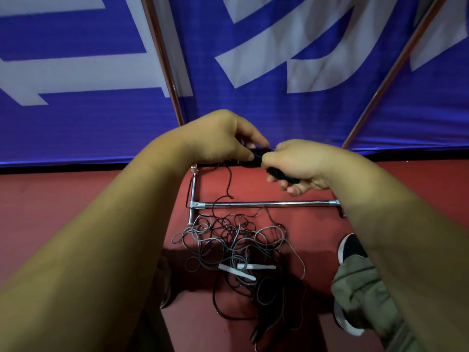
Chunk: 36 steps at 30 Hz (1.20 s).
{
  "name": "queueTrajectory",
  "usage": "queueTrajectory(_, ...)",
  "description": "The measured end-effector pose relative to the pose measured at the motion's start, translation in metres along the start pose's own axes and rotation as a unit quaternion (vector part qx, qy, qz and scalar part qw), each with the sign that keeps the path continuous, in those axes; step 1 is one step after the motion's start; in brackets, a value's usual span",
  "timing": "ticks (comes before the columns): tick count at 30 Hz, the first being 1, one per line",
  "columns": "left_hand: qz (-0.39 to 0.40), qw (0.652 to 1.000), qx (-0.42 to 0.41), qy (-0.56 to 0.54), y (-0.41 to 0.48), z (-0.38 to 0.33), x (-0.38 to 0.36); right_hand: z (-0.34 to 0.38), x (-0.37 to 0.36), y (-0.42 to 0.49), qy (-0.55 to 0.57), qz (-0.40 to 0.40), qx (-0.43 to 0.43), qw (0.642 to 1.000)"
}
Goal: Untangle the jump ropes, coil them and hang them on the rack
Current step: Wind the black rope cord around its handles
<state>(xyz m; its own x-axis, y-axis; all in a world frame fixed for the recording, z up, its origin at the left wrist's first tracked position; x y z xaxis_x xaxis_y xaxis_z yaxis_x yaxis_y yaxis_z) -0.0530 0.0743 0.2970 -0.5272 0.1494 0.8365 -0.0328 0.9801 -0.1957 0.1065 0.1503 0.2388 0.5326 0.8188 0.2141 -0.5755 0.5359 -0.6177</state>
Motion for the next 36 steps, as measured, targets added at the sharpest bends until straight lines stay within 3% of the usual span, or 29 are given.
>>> queueTrajectory(4,-0.027,0.996,0.082,0.005,0.003,0.002,-0.007,0.010,0.003,0.002,0.089,-0.062,0.063,0.992)
queueTrajectory(8,0.073,0.982,0.137,-0.109,-0.001,0.000,-0.027,0.020,0.003,-0.002,0.194,-0.073,0.083,0.975)
queueTrajectory(11,0.062,0.969,0.096,-0.218,-0.004,-0.001,-0.021,0.025,0.007,-0.008,0.256,-0.059,0.089,0.961)
queueTrajectory(15,-0.004,0.965,0.014,-0.263,-0.003,0.001,-0.006,0.031,0.012,-0.012,0.295,-0.015,0.101,0.950)
queueTrajectory(21,0.017,0.973,-0.032,-0.226,-0.004,-0.006,-0.003,0.034,0.018,-0.021,0.318,-0.041,0.121,0.939)
queueTrajectory(26,0.051,0.995,0.005,-0.083,-0.008,-0.004,0.000,0.033,0.016,-0.030,0.290,-0.046,0.126,0.948)
queueTrajectory(30,0.050,0.997,0.044,-0.036,-0.010,-0.005,0.001,0.033,0.009,-0.034,0.285,-0.022,0.117,0.951)
queueTrajectory(36,0.053,0.987,0.052,-0.142,-0.016,-0.006,-0.006,0.038,-0.008,-0.039,0.313,0.068,0.109,0.941)
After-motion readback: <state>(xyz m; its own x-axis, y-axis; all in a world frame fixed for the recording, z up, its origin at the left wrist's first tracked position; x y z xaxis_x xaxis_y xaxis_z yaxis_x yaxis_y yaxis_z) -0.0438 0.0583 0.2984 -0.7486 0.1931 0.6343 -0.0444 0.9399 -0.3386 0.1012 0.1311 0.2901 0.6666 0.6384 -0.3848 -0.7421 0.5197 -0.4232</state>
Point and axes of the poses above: each hand's wrist, its own y-axis towards the middle knuckle, its own x-axis out of the back of the hand, z = x × y, the point moved 4 cm from there along y, towards the middle knuckle, and after that the axes turned 8 degrees about y, right-handed, at the moved point
